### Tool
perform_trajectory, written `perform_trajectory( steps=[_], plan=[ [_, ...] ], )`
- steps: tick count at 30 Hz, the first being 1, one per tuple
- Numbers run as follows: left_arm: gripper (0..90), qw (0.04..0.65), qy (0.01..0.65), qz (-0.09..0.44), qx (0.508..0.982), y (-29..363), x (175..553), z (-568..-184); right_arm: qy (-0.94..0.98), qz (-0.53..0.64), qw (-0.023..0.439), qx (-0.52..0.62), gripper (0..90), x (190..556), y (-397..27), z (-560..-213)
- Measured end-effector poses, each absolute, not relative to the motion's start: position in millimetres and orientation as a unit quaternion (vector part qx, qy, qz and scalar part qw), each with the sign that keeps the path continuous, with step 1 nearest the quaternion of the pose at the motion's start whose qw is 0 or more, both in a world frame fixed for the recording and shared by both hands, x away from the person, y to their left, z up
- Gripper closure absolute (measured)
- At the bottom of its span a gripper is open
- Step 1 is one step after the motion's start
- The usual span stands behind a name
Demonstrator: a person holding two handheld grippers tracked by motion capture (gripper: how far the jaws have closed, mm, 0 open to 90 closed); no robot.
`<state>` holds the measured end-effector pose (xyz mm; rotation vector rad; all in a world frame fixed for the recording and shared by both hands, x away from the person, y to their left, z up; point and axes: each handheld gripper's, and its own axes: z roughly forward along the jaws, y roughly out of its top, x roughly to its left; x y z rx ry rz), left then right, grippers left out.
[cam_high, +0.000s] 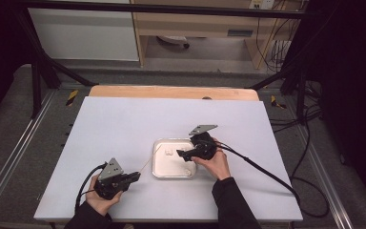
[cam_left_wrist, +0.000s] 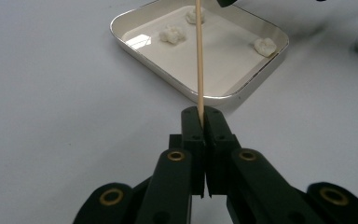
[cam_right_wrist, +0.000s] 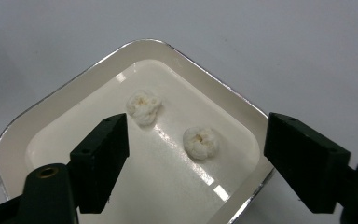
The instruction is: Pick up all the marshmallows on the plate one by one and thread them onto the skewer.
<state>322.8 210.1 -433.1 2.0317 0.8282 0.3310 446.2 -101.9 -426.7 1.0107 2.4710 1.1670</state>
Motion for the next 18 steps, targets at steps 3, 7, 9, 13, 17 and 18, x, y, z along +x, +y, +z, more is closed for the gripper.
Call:
perform_trajectory(
  steps=[3,7,9,13,17,18],
  plan=[
    [88.3,0.444,0.334,0.133,0.82,209.7,323.1,-433.5,0.843,0.396,0.114,0.346,30.6,449.3,-100.7,-430.7],
    [88.3,0.445,0.334,0.132,0.82,209.2,323.3,-433.9,0.84,0.397,0.122,0.349,40.0,453.3,-100.8,-433.4],
    [88.3,0.446,0.334,0.131,0.82,208.6,323.3,-434.2,0.84,0.396,0.118,0.352,43.3,455.1,-100.5,-434.9],
    [88.3,0.443,0.332,0.131,0.822,208.2,323.6,-434.5,0.844,0.388,0.115,0.352,47.2,457.1,-99.0,-439.1],
    [88.3,0.443,0.332,0.13,0.823,207.6,323.5,-434.9,0.846,0.385,0.116,0.351,52.0,458.0,-96.8,-444.5],
    [88.3,0.443,0.331,0.13,0.823,207.6,323.5,-434.8,0.845,0.386,0.115,0.351,53.0,458.3,-96.4,-445.7]
  ],
)
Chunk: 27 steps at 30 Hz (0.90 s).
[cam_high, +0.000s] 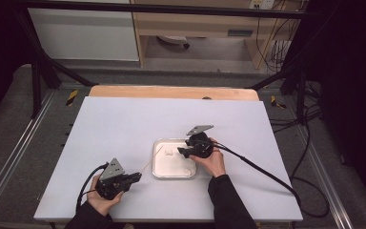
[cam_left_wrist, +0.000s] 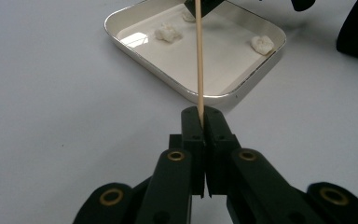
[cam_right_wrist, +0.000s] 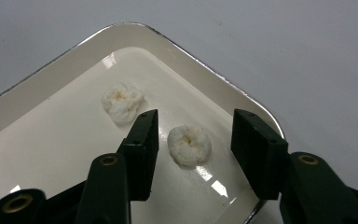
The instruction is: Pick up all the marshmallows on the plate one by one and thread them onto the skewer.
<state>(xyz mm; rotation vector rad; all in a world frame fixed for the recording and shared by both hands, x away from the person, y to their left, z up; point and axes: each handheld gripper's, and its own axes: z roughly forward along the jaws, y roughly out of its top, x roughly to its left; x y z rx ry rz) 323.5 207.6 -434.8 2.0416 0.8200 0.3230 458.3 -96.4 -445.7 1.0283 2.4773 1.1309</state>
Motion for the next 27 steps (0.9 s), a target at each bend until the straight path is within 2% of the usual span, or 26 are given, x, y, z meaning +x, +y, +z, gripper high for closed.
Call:
perform_trajectory(
  steps=[12,20,27],
  plan=[
    [88.3,0.444,0.331,0.131,0.822,207.0,323.4,-434.8,0.853,0.381,0.128,0.332,66.5,455.3,-94.2,-450.6],
    [88.3,0.444,0.33,0.132,0.822,206.6,323.0,-434.9,0.85,0.385,0.127,0.336,70.3,455.5,-95.0,-450.1],
    [88.3,0.447,0.327,0.133,0.822,205.9,321.8,-434.1,0.844,0.404,0.113,0.333,71.3,450.9,-100.2,-434.8]
  ],
)
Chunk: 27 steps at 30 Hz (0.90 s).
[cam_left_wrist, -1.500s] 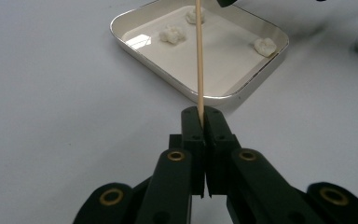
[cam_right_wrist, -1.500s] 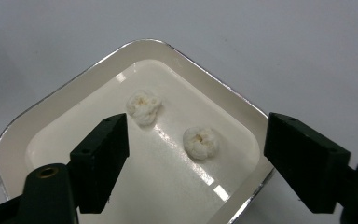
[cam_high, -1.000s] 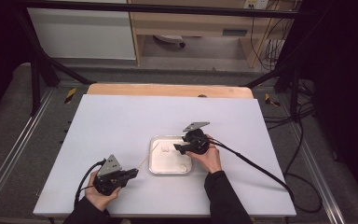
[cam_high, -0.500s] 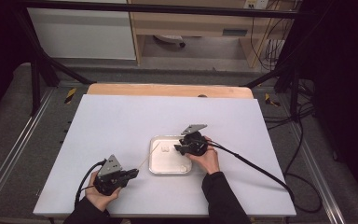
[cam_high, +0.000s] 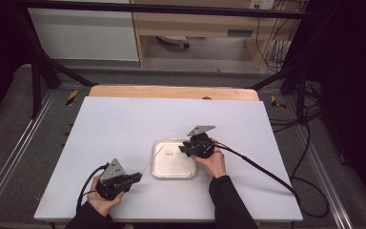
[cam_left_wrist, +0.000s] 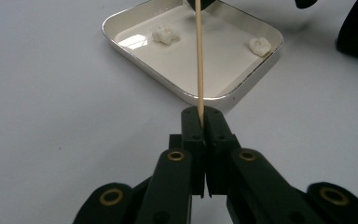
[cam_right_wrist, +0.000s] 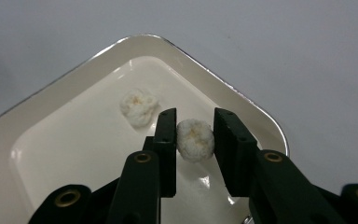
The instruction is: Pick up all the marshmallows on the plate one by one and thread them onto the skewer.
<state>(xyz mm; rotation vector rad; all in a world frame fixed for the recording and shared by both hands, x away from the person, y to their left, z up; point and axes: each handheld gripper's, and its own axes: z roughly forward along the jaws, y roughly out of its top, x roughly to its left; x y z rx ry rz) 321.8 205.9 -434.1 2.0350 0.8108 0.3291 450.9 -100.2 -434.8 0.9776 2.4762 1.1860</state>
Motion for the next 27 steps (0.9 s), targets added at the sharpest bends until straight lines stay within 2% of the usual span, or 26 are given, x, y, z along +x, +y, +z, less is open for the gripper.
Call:
perform_trajectory(
  steps=[18,27],
  plan=[
    [88.3,0.459,0.321,0.136,0.817,199.9,317.4,-432.4,0.79,0.52,0.056,0.321,71.9,415.2,-120.5,-385.0],
    [88.3,0.465,0.313,0.139,0.817,194.1,315.5,-431.1,0.752,0.572,0.02,0.328,72.0,409.9,-123.3,-371.6]
  ],
)
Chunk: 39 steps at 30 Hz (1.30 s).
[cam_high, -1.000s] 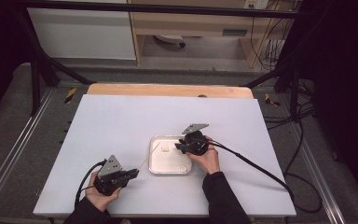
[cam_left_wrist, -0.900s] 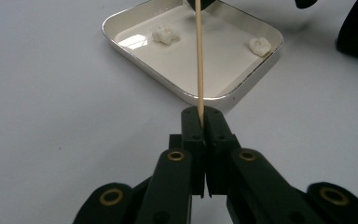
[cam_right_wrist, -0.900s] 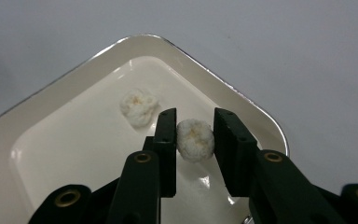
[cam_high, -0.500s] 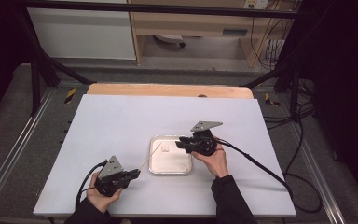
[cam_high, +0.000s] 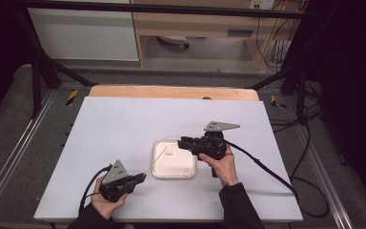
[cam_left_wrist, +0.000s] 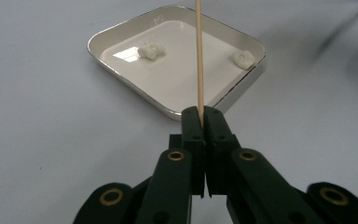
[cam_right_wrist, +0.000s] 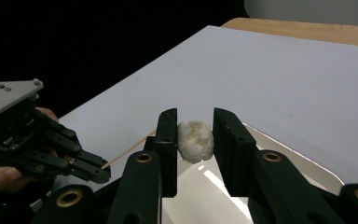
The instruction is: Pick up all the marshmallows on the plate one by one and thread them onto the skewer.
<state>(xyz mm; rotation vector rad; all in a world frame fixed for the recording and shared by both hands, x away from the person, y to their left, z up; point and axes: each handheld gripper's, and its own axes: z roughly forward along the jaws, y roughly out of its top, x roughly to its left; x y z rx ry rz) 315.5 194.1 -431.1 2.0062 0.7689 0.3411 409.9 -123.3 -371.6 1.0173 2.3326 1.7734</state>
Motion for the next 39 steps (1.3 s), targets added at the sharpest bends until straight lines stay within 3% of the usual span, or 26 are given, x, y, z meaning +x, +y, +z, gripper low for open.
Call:
perform_trajectory(
  steps=[39],
  plan=[
    [88.4,0.486,0.29,0.151,0.811,186.9,309.5,-428.2,0.716,0.605,-0.096,0.335,74.5,415.6,-109.8,-378.9]
  ],
)
